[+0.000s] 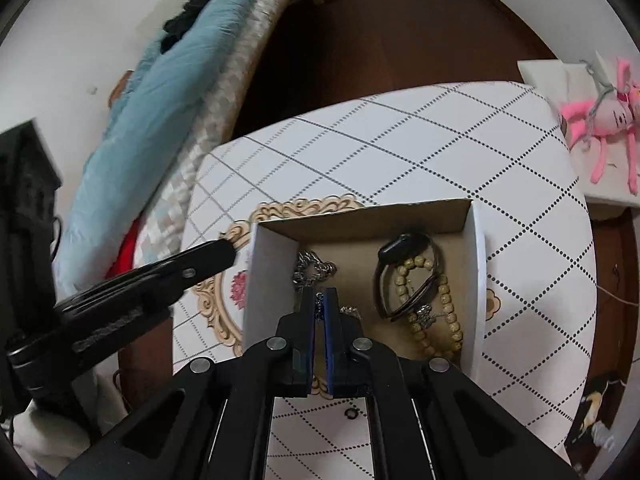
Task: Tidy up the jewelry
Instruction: 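Carry the chain and pendant into the white box and open both tools, then withdraw both tools from the box toward the remaining small pieces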
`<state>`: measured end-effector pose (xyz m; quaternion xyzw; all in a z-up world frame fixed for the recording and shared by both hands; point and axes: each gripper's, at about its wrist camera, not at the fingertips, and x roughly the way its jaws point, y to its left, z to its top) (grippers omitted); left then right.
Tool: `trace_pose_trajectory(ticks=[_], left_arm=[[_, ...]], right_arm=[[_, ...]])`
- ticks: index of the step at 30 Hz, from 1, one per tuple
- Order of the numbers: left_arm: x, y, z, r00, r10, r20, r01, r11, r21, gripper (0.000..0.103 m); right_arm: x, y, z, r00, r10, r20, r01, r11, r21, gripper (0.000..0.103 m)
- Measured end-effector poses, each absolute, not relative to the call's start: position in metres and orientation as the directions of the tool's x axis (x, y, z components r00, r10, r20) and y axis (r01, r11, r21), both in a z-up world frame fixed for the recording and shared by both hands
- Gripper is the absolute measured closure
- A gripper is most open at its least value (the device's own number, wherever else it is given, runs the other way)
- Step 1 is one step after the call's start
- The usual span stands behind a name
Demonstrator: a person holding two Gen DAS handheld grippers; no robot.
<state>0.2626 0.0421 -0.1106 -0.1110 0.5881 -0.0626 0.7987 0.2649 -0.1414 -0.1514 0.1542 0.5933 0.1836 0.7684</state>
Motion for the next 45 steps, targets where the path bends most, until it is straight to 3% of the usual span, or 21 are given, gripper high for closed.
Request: trace_pose_trajectory(ticks=[1,2,3,5,8,9,11,14,19,28,45], left_arm=[[0.261,0.044,-0.109,0.317,-0.214,-0.924,-0.034,0.971,-0.236,0.036],[0.259,0.046,-0.108,0.331,-0.195,-0.923,-0.039,0.975,-0.219,0.029],[0.258,0.047,-0.108,0.342,-0.173,-0.924,-0.041,0.979,-0.199,0.029],[0.253,0.047,-0.108,0.355,-0.126,-0.926,-0.039,0.988,-0.149,0.027],[0.242,0.046,-0.113,0.381,-0.063,-0.922,-0.044,0.995,-0.086,0.012],[0.239,0.045,-0.116,0.387,-0.046,-0.921,-0.043,0.997,-0.068,0.007],[0.231,0.041,-0.123,0.394,-0.011,-0.919,-0.037,0.999,-0.028,0.000],[0.221,0.036,-0.134,0.389,0.009,-0.921,-0.035,0.999,-0.005,0.000],[0.211,0.030,-0.140,0.389,0.018,-0.921,-0.033,0.999,0.006,0.000],[0.188,0.030,-0.122,0.432,0.016,-0.902,-0.054,0.999,-0.008,0.000],[0.122,0.024,-0.048,0.586,0.005,-0.810,-0.038,0.999,-0.022,0.000]], right_arm=[[0.267,-0.141,-0.153,0.225,0.453,-0.863,-0.099,0.891,0.442,0.094],[0.268,-0.142,-0.154,0.218,0.445,-0.869,-0.094,0.896,0.435,0.079],[0.268,-0.142,-0.155,0.214,0.439,-0.872,-0.094,0.898,0.429,0.059],[0.267,-0.144,-0.155,0.227,0.422,-0.878,-0.100,0.907,0.410,0.044],[0.262,-0.153,-0.152,0.269,0.339,-0.902,-0.089,0.941,0.327,0.037],[0.260,-0.155,-0.153,0.284,0.300,-0.911,-0.084,0.954,0.288,0.024],[0.253,-0.159,-0.153,0.316,0.196,-0.928,-0.074,0.981,0.182,0.008],[0.239,-0.164,-0.159,0.351,0.049,-0.935,-0.068,0.997,0.026,0.007],[0.227,-0.173,-0.168,0.365,-0.029,-0.930,-0.043,0.998,-0.048,0.002],[0.211,-0.173,-0.156,0.404,-0.012,-0.915,-0.031,0.999,-0.027,0.002],[0.136,-0.190,-0.079,0.580,-0.039,-0.814,0.032,0.999,-0.025,0.002]])
